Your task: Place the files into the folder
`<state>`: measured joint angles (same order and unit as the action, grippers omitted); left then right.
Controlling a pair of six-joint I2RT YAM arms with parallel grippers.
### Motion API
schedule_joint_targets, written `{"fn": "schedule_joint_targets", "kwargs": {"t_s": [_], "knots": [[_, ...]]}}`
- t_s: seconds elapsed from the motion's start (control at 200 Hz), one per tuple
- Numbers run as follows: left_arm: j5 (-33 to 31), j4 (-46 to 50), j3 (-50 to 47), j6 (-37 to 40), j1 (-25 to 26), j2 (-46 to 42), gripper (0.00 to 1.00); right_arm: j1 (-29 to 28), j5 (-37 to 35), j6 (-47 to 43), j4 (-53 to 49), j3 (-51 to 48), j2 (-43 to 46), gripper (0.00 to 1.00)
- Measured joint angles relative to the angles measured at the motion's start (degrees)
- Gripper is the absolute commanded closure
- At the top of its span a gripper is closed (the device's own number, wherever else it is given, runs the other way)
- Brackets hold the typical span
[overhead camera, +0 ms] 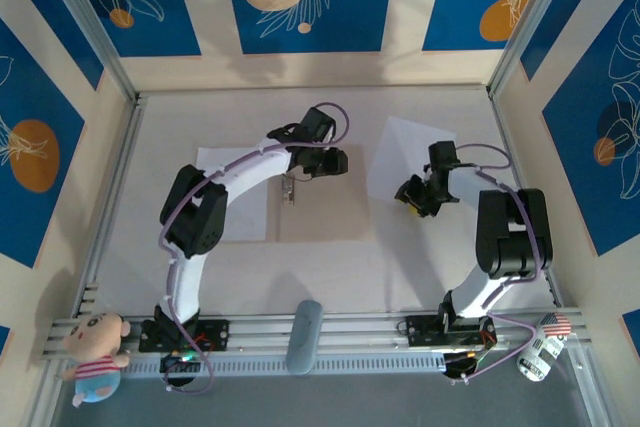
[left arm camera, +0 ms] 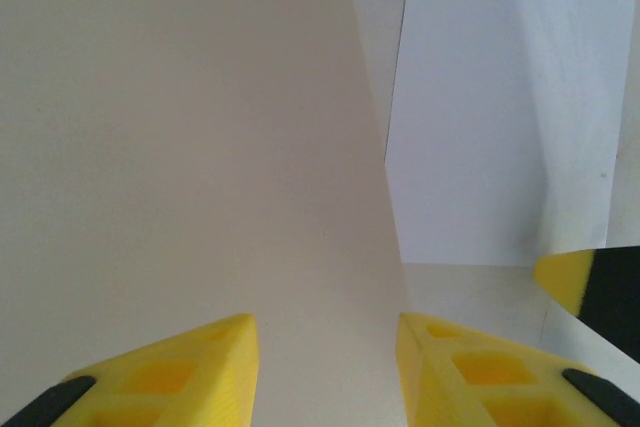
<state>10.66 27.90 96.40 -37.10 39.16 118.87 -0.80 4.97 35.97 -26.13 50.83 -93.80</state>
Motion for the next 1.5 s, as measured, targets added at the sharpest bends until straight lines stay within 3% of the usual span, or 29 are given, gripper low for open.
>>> {"fn": "schedule_joint_targets", "kwargs": {"t_s": [0.18, 0.375, 0.635, 0.905, 1.22, 1.5], "knots": [[1.2, -0.1, 0.3, 0.2, 0.9, 0.8, 0.59, 1.6, 0.3, -0.9, -0.6, -3.5, 5.0, 0.58], [1.6, -0.5, 2.1, 0.9, 1.8, 1.9, 0.59, -0.3, 1.3, -1.0, -0.5, 0.0, 5.4, 0.57], [1.6, -0.4, 2.8, 1.2, 1.8, 2.2, 0.59, -2.7, 1.3, -1.0, 2.2, 11.5, -3.8, 0.57], [1.6, -0.4, 3.0, 1.2, 1.8, 2.2, 0.59, -3.1, -0.2, -0.7, 2.7, 15.9, -13.6, 0.58], [1.5, -0.4, 3.5, 1.2, 1.8, 2.2, 0.59, -3.4, -1.5, -0.3, 2.8, 15.5, -14.4, 0.58], [1.4, -0.4, 5.0, 1.2, 1.8, 3.3, 0.59, -2.6, -1.5, -1.0, 2.6, 7.5, -7.8, 0.58]]}}
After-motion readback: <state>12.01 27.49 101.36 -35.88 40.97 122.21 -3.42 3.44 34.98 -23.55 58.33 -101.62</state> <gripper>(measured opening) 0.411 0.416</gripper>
